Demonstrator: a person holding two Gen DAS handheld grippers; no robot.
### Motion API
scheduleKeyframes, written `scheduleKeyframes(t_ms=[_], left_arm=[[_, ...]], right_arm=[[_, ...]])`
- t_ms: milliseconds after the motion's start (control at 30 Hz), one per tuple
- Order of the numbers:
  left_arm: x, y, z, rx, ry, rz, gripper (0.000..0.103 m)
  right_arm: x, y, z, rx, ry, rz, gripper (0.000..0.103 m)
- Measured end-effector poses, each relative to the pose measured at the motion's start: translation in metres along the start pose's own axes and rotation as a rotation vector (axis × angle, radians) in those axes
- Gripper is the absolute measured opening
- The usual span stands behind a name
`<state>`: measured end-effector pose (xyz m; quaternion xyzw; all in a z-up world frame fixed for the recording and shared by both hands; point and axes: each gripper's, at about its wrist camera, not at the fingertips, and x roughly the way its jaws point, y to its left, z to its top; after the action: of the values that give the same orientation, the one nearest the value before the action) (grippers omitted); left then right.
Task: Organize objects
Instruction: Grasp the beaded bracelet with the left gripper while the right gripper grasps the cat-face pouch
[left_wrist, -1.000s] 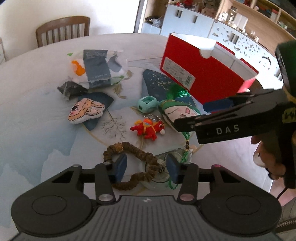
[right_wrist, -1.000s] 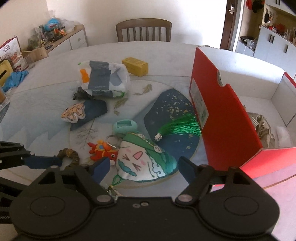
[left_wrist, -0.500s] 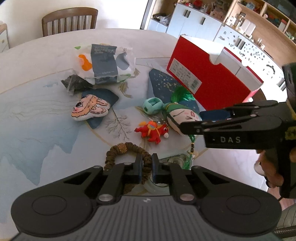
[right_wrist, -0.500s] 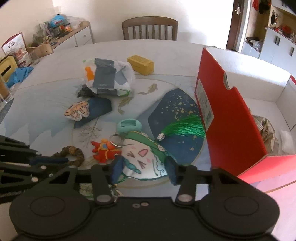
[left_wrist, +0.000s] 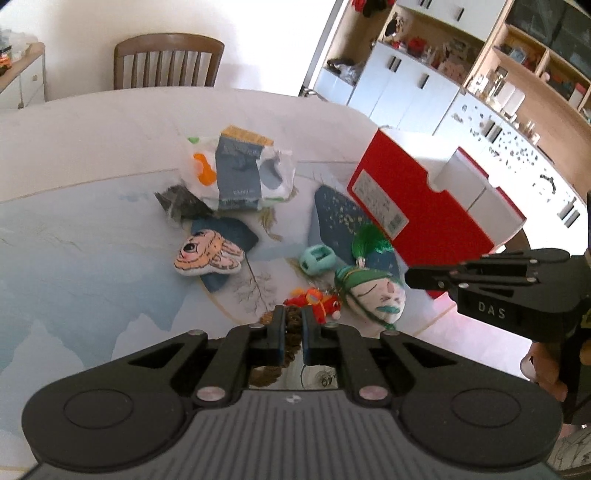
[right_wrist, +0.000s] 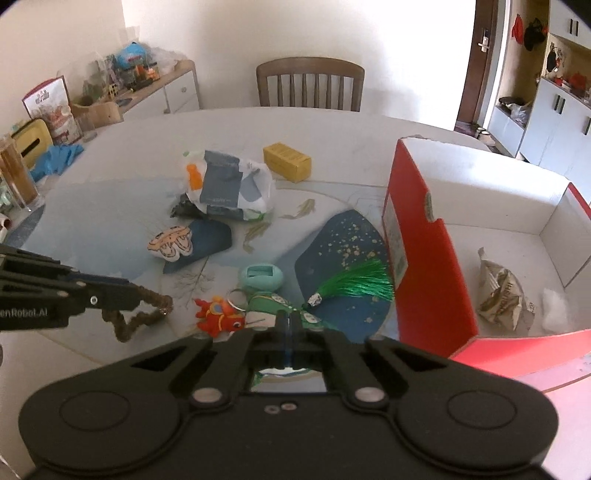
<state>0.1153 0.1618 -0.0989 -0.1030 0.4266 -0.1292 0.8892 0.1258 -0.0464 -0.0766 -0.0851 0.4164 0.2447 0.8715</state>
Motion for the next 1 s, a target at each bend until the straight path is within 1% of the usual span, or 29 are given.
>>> scheduleKeyframes(t_ms=[67,100,133,167,233,367,400,567,633,700,833,900,1000], left_arm=[[-0.002,0.0,0.0,-0.01,-0.006,-0.001,0.008],[-0.003,0.0,0.0,-0.012,-0.008,-0.002,0.008],[-0.003,-0.001,0.0,-0.014,-0.009,-0.002,0.008],[-0.004,-0.001,0.0,-0.016,-0.01,-0.002,0.008],[-0.006,-0.003,-0.002,-0.017,-0.011,-0.003,0.008],[-0.01,-0.005,-0.004,-0.021,-0.009,0.0,0.008],[-0.01,-0.005,-0.005,-0.024,-0.006,0.002,0.008],[-0.014,-0.005,-0.009,-0.032,0.002,0.017,0.008],[-0.016,-0.005,-0.011,-0.035,0.003,0.023,0.008],[-0.018,-0.004,-0.012,-0.039,0.004,0.028,0.008],[-0.02,-0.003,-0.013,-0.046,0.001,0.038,0.008],[-0.021,-0.003,-0.013,-0.05,-0.001,0.039,0.008],[-0.021,-0.004,-0.012,-0.057,-0.002,0.038,0.008]], right_arm=[[-0.002,-0.002,-0.002,0.0,-0.002,0.019,0.013],[-0.002,-0.003,-0.003,0.0,-0.001,0.026,0.026],[-0.003,-0.003,-0.004,-0.002,-0.001,0.024,0.036],[-0.002,-0.003,-0.005,-0.011,-0.002,0.021,0.039],[0.001,-0.003,-0.007,-0.022,0.006,0.02,0.054],[0.015,-0.003,-0.007,-0.039,0.027,0.024,0.068],[0.019,-0.003,-0.007,-0.045,0.034,0.017,0.077],[0.039,-0.006,-0.008,-0.069,0.066,0.019,0.079],[0.047,-0.007,-0.009,-0.071,0.09,0.034,0.08],[0.052,-0.007,-0.009,-0.077,0.1,0.032,0.079],[0.054,-0.01,-0.008,-0.068,0.108,0.044,0.071],[0.053,-0.011,-0.007,-0.068,0.109,0.054,0.068],[0.048,-0.012,-0.006,-0.071,0.103,0.044,0.065]])
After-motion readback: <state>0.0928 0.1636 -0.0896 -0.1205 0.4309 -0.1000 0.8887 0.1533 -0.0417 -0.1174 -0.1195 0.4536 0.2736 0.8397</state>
